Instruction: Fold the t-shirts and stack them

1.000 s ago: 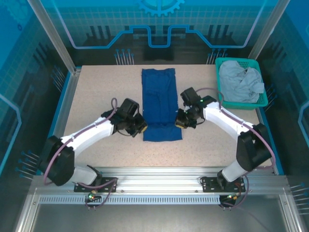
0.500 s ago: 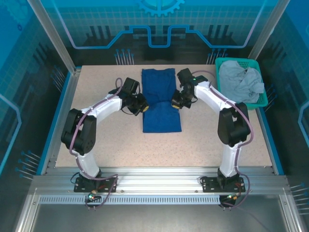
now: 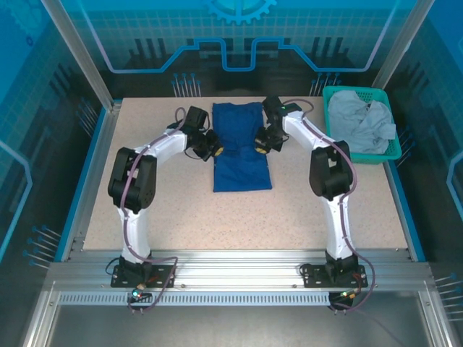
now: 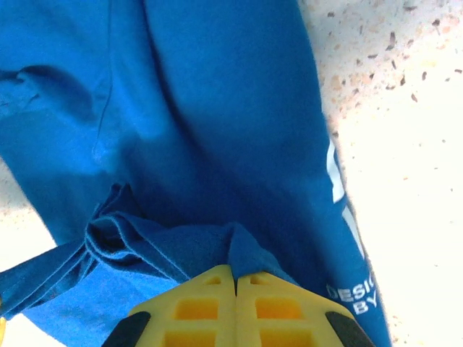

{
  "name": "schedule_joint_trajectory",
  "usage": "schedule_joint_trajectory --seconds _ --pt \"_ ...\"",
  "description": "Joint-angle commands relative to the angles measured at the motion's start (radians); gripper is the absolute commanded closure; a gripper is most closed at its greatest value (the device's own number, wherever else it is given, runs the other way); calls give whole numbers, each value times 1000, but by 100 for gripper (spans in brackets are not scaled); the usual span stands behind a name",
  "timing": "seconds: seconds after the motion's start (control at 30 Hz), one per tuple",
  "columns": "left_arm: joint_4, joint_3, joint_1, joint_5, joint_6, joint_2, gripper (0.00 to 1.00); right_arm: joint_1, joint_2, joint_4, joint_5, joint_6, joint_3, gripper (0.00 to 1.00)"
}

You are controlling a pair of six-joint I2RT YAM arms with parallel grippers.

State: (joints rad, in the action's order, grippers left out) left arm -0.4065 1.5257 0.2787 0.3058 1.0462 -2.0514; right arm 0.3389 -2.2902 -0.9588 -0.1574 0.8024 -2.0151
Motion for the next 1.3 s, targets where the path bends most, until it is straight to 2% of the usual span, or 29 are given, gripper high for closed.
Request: schedule_joint_trajectory --seconds 0.0,0.07,0.13,0.23,0.3,0.4,0.57,0.67,0.73,0.83,0.97,1.07,1.27 --pt "-26 56 -17 30 -20 -33 95 -24 -57 -91 10 -4 -71 100" --pt "-58 88 -23 13 -31 -38 77 -35 -67 -104 19 8 -87 88" --pt "-89 114 -29 -7 -47 -36 66 -45 -64 -103 13 13 -99 70" --pt "-124 110 -27 -55 -71 18 63 -48 -27 -86 10 -18 -109 51" --pt "-126 56 -20 -91 -61 87 63 -48 32 -69 15 -37 -81 46" --pt "-113 -77 6 -112 -36 211 61 -43 132 -44 27 -45 34 46" --pt "-105 -334 108 -79 73 378 60 -3 358 87 12 -17 415 48" --pt "-3 -518 158 -29 205 442 56 3 475 186 -31 0 628 47" --pt "91 -621 167 -10 286 465 54 5 515 218 -48 -2 707 44" --pt "189 -694 167 -14 340 465 51 4 510 253 -95 -7 771 42" --pt "264 -709 165 -37 351 435 49 7 472 289 -132 4 804 42" --pt "293 -716 166 -52 362 414 49 15 439 284 -128 13 802 48" --pt "292 -715 167 -51 349 407 51 20 402 263 -111 40 796 53"
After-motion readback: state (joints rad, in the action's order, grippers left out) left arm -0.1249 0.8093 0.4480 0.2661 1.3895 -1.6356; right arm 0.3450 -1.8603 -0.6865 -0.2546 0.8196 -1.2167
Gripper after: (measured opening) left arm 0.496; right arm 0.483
